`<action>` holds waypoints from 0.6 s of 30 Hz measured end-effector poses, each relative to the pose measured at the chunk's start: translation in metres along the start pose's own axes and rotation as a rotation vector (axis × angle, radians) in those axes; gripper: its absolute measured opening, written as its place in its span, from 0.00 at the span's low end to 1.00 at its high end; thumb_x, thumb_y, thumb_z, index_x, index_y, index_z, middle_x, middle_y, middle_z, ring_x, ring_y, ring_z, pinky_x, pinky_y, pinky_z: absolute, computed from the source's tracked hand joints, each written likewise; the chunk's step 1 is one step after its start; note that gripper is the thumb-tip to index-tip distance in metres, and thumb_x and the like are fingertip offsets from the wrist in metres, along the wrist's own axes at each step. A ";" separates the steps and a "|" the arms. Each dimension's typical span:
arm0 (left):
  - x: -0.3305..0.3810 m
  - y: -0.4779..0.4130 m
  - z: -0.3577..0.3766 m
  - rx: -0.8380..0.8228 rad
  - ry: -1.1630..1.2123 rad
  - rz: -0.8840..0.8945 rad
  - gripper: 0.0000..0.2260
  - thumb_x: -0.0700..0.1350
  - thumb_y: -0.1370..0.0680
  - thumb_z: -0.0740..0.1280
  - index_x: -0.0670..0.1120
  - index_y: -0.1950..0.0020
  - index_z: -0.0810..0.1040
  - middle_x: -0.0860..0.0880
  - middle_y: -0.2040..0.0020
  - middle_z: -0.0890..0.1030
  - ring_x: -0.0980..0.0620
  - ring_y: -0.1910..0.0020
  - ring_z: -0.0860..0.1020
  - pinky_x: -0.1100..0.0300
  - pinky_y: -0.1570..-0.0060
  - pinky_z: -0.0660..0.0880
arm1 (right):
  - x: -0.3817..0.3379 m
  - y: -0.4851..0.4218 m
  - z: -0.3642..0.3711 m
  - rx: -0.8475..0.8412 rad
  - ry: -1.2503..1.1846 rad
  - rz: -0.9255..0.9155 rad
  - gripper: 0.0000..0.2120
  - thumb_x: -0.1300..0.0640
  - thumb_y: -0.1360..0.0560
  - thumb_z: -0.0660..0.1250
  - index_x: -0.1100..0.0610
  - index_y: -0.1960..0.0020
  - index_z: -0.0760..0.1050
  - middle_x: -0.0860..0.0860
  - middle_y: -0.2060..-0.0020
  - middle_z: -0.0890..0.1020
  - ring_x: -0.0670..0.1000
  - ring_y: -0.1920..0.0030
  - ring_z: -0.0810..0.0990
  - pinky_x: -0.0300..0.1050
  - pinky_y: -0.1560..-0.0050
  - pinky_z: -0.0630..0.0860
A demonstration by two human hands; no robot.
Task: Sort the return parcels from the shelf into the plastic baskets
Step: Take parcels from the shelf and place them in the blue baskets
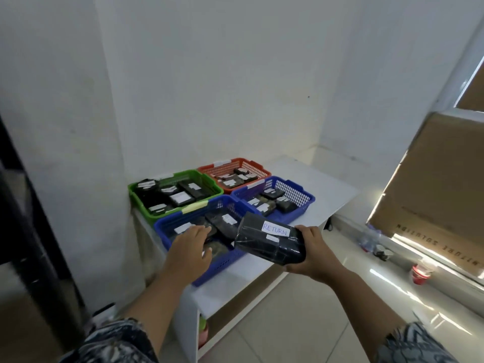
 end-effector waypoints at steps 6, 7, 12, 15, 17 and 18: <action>-0.010 -0.093 0.031 0.003 0.017 -0.011 0.23 0.46 0.24 0.63 0.44 0.29 0.67 0.47 0.32 0.71 0.49 0.32 0.67 0.53 0.35 0.66 | 0.033 -0.074 0.001 -0.014 0.000 0.038 0.49 0.43 0.42 0.78 0.50 0.28 0.57 0.48 0.37 0.63 0.47 0.40 0.69 0.44 0.40 0.75; -0.009 -0.105 0.038 -0.002 0.018 -0.004 0.23 0.46 0.24 0.63 0.45 0.29 0.67 0.47 0.32 0.71 0.49 0.32 0.67 0.53 0.35 0.66 | 0.040 -0.084 0.002 -0.022 -0.006 0.038 0.49 0.43 0.41 0.79 0.50 0.28 0.57 0.48 0.36 0.63 0.48 0.40 0.69 0.44 0.40 0.75; 0.000 -0.162 0.075 -0.021 -0.007 0.017 0.23 0.46 0.23 0.63 0.45 0.29 0.67 0.48 0.32 0.71 0.50 0.32 0.67 0.55 0.35 0.66 | 0.081 -0.139 -0.001 -0.070 0.024 0.000 0.47 0.44 0.39 0.78 0.50 0.28 0.57 0.48 0.34 0.62 0.46 0.39 0.67 0.38 0.42 0.74; 0.002 -0.201 0.102 -0.023 -0.007 -0.027 0.24 0.47 0.23 0.63 0.45 0.28 0.65 0.48 0.31 0.69 0.50 0.31 0.66 0.55 0.34 0.65 | 0.111 -0.186 -0.007 -0.114 0.055 -0.020 0.46 0.46 0.37 0.78 0.49 0.28 0.56 0.48 0.33 0.63 0.45 0.40 0.67 0.37 0.43 0.73; 0.001 -0.228 0.122 -0.022 0.004 -0.077 0.24 0.47 0.23 0.62 0.45 0.27 0.64 0.47 0.29 0.67 0.50 0.30 0.64 0.55 0.33 0.63 | 0.132 -0.221 -0.007 -0.156 0.063 -0.050 0.44 0.47 0.37 0.79 0.48 0.29 0.58 0.47 0.34 0.63 0.44 0.41 0.67 0.37 0.43 0.72; -0.001 -0.240 0.133 -0.020 0.017 -0.118 0.24 0.47 0.23 0.62 0.44 0.27 0.64 0.47 0.29 0.66 0.49 0.29 0.63 0.55 0.32 0.63 | 0.141 -0.239 -0.007 -0.188 0.068 -0.072 0.43 0.48 0.37 0.79 0.48 0.30 0.58 0.47 0.34 0.64 0.44 0.41 0.67 0.36 0.43 0.72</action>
Point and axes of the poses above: each hand's wrist, its own y-axis away from the middle knuckle, its own z-axis out of the palm, x = y × z, the point moved 3 cm from there along -y, towards the middle knuckle
